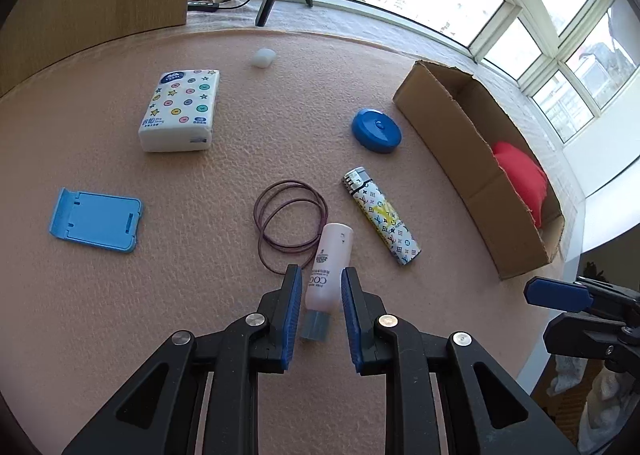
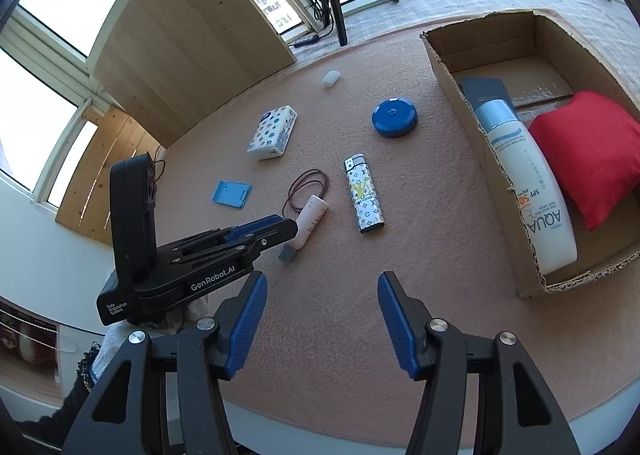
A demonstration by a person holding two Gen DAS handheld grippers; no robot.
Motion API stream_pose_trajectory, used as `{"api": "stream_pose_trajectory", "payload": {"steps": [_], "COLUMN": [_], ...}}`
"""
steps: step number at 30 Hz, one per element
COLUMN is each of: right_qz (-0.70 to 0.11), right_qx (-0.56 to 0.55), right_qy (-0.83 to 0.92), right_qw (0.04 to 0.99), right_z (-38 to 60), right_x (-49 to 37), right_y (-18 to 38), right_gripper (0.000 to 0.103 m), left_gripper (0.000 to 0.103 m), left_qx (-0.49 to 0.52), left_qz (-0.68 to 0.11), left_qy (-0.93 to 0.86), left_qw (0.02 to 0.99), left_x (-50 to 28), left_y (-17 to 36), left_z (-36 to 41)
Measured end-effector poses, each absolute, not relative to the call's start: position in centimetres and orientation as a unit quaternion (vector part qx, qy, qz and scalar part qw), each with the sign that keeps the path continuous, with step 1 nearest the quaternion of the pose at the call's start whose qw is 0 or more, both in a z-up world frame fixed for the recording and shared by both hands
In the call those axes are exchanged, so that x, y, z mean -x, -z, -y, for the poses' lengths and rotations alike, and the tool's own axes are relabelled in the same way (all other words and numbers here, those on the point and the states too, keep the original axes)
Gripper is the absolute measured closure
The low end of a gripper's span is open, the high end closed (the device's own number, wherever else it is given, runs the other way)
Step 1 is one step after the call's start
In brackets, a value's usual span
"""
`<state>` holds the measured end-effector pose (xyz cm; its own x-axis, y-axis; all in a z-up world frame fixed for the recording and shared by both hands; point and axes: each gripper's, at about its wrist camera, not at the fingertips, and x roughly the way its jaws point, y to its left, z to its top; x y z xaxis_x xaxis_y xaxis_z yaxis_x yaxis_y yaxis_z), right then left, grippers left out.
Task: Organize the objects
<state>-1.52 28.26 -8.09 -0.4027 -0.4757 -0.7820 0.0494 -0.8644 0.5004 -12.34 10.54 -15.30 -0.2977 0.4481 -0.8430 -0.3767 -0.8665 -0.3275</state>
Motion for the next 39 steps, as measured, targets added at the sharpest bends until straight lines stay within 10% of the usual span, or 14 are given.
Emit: {"api": "stream_pose_trajectory", "payload": {"steps": [39], "right_qz": [0.223], "right_qx": [-0.531], "right_qy": [0.805], "right_qw": [0.143], "right_z": [-28.3], "right_x": [0.4], "right_y": [9.2], "right_gripper": [0.049], "left_gripper": [0.081], "left_qx": [0.551], "left_qz": [-0.096], "left_qy": [-0.801], "left_qw": [0.212], "left_x": [18.1], "left_y": [16.9], "left_z": [-12.7]}}
